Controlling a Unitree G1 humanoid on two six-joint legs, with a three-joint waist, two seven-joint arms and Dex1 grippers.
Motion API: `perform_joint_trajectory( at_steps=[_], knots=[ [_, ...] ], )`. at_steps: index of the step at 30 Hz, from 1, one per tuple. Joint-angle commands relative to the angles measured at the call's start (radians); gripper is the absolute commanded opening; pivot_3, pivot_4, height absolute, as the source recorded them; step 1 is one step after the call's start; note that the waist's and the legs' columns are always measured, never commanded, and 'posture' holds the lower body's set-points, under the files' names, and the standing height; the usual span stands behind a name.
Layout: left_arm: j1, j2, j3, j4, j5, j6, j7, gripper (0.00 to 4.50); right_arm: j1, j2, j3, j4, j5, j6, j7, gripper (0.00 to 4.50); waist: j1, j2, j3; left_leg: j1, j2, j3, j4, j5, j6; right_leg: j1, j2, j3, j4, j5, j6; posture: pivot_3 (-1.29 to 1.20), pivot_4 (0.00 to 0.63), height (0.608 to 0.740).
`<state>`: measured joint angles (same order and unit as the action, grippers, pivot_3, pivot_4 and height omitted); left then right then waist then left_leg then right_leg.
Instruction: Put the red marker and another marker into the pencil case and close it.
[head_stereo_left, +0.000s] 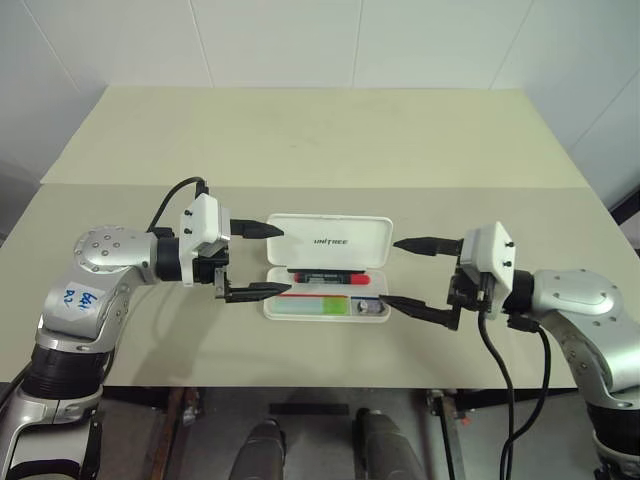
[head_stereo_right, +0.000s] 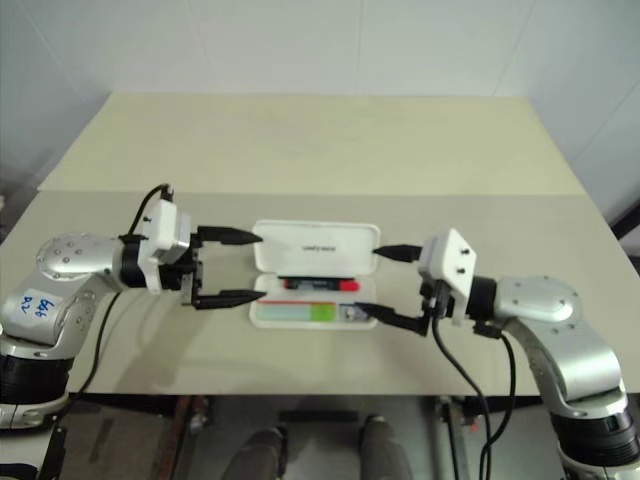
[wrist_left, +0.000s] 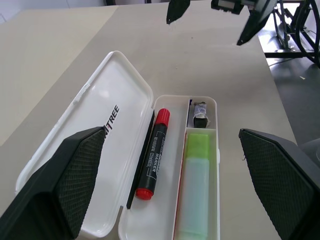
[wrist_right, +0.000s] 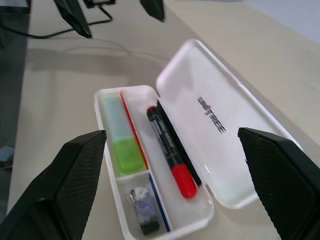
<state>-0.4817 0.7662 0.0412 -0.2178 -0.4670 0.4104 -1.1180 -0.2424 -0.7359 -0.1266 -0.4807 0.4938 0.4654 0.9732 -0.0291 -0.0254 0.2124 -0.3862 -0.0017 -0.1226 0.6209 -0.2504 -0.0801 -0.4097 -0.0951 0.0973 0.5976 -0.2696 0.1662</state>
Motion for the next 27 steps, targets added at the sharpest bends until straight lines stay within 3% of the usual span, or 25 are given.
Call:
perform_joint_trajectory(
  at_steps=[1,13,20,27],
  knots=[
    [0.017,0.006,0.046,0.024,-0.017,-0.037,-0.010,3.94,0.026,-0.018,-0.058,-0.044,0.016,-0.004,-0.034,4.50,-0.001,0.000,0.000,0.000,0.000,0.000,0.000,0.000,0.000,0.000,0.000,0.000,0.000,0.000,0.000,0.00,0.150,0.740],
    [0.030,0.010,0.051,0.089,0.000,-0.093,-0.026,0.01,0.021,-0.063,-0.083,-0.033,0.024,-0.012,-0.044,4.50,0.000,0.000,0.000,-0.001,0.000,0.000,0.000,0.000,0.000,0.000,0.000,0.000,-0.002,0.000,0.000,0.00,0.150,0.740],
    [0.012,-0.069,0.137,0.096,-0.074,0.008,0.152,0.01,0.020,-0.065,-0.083,-0.031,0.017,-0.016,-0.055,4.50,0.001,0.000,0.000,-0.001,0.000,0.000,-0.001,0.000,0.000,0.000,0.000,0.000,-0.002,0.000,0.001,0.00,0.150,0.740],
    [0.004,-0.115,0.163,0.164,0.000,0.042,0.326,0.01,0.018,-0.061,-0.079,-0.036,0.013,-0.017,-0.075,4.50,0.001,0.000,0.000,-0.001,0.000,0.000,-0.001,0.000,0.000,0.000,0.000,0.000,-0.002,0.001,0.002,0.00,0.150,0.740]
  ],
)
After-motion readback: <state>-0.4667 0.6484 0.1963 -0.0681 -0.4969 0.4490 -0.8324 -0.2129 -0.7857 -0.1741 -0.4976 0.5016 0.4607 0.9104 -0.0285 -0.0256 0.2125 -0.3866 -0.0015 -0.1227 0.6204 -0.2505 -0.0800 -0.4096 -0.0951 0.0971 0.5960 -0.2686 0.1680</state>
